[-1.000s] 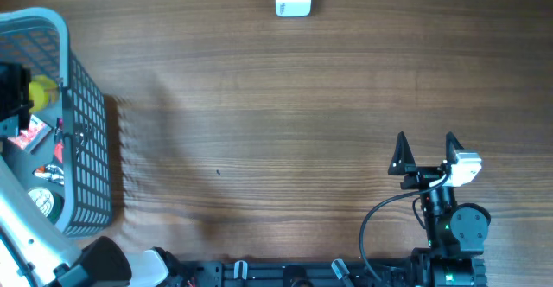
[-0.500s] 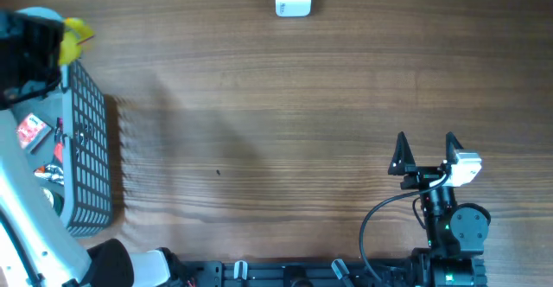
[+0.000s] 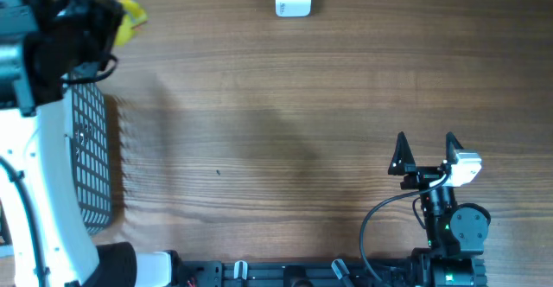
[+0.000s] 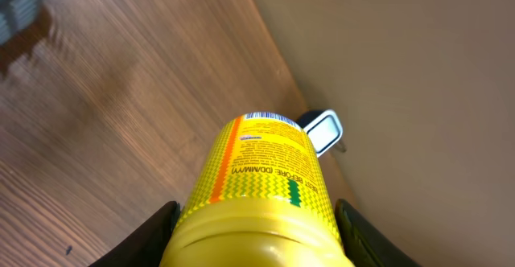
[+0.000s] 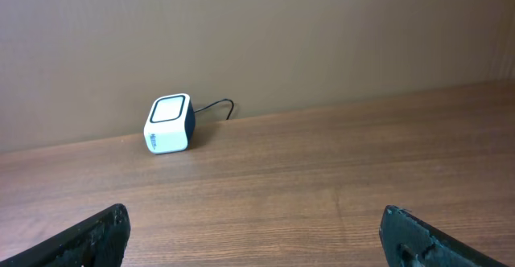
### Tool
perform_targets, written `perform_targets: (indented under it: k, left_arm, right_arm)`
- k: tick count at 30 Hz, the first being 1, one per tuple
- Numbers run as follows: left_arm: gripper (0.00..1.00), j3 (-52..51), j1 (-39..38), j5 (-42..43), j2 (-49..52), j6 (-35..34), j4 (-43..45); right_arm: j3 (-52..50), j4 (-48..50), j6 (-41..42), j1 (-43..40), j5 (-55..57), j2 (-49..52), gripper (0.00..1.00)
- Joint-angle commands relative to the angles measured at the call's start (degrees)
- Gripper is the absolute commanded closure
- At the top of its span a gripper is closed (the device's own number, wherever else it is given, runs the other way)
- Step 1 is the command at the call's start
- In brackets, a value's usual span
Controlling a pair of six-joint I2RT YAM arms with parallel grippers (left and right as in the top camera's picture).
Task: Scan the item barcode
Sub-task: 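Lift the yellow container out of the basket toward the scanner, then hold the yellow container's barcode in front of the white scanner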
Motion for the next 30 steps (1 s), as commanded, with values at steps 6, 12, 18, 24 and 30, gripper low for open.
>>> perform_targets:
  k: [6,12,18,24,30]
  left_arm:
    - [0.51,1.22,-11.34,-4.63,10.99,-0.46,1.46]
    - [0.50,1.22,-16.92,-4.63,18.23,0.04,1.40]
    - [0.50,1.22,-22.95,-4.63,23.82,8.94,0.37]
    - [0.50,1.20,-26.12,-4.68,24.52,19.93,-1.49]
    - [0.51,0.96,-27.04,-4.61,24.63,27.78,-3.52]
  right_arm:
    - [-0.07,0.15,0.46,0.24,0.39,-0.31,0.00]
    - [-0.07,0.13,0.46,0.24,0.37,-0.31,0.00]
    - [-0.07,0.13,0.48,0.24,0.39,-0.31,0.00]
    - [-0.07,0.13,0.46,0.24,0.39,-0.31,0.00]
    - [-0.07,0.13,0.48,0.24,0.39,-0.31,0.00]
